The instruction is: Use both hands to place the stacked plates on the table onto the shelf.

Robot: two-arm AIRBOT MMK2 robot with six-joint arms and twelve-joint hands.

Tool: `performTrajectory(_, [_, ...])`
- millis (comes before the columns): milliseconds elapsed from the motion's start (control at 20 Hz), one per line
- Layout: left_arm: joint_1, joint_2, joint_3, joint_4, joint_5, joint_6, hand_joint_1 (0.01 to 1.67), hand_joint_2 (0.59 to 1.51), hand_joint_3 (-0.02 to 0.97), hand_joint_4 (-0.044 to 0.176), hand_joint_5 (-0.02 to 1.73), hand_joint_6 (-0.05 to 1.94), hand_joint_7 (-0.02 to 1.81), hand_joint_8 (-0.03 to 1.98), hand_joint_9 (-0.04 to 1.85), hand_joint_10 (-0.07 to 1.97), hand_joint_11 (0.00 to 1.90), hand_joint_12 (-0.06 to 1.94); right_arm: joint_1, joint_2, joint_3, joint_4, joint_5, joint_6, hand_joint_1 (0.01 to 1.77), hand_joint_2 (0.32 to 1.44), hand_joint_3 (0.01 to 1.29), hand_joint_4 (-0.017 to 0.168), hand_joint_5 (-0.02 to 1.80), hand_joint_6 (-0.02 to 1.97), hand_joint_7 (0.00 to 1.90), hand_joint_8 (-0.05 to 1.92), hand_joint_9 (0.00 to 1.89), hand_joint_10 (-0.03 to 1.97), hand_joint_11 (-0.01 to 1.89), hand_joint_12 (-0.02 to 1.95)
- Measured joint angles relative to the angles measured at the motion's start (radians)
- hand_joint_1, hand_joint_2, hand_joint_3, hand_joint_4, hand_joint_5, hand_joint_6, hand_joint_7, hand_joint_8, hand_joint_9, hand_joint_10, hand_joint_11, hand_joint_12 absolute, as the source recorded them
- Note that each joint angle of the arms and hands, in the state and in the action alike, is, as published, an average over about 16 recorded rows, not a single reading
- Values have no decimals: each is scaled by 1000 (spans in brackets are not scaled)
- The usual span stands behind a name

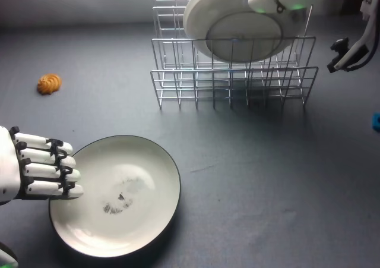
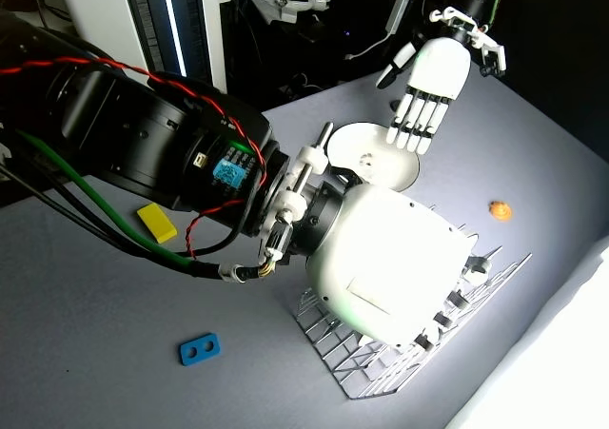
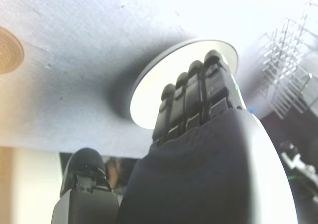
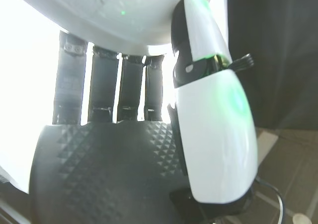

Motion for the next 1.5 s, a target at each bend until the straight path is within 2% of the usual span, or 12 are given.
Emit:
performTrajectory(200, [15,-8,-9,-17,40,-10,19,1129,9,-3,52,15,48,2,39,0,22,20,-19,-9,13,6,6,0,1202,1081,14,-10,770,1101,1024,945,1166,377,852,1120])
performTrajectory(400, [30,-15,-17,-31,77,-29,18,1129,9,-4,61,15,54,2,33,-6,24,22,-33,-16,21,8,12,0,1181,1086,14,-10,769,1059,1032,722,1168,247,823,1094])
performTrajectory(650, [52,-23,-29,-61,118,-60,18,1132,9,-2,62,15,52,2,18,-18,25,24,-44,-20,26,10,18,0,1117,1086,15,-7,760,780,1024,437,1134,98,729,1098])
performTrajectory(1000, [88,-27,-53,-133,175,-108,18,1135,9,-2,61,3,59,-1,6,-30,32,35,-40,-20,28,9,19,0,1002,1093,14,-4,742,352,982,57,1019,24,566,1143])
performTrajectory(1150, [106,-25,-66,-165,198,-144,17,1137,9,0,51,-5,54,-2,2,-35,34,40,-33,-17,25,5,21,-1,958,1094,13,-2,737,179,952,22,973,14,509,1149])
performTrajectory(1350, [129,-21,-83,-208,225,-190,17,1139,8,0,32,-19,43,-4,-7,-41,35,38,-14,-6,10,-35,36,-3,892,1116,13,-2,678,117,849,15,859,11,412,1164])
performTrajectory(1500, [143,-17,-96,-235,244,-225,17,1139,8,1,20,-28,35,-5,-13,-44,34,37,3,5,-13,-95,55,-5,849,1121,14,-2,579,84,700,14,698,11,320,1012])
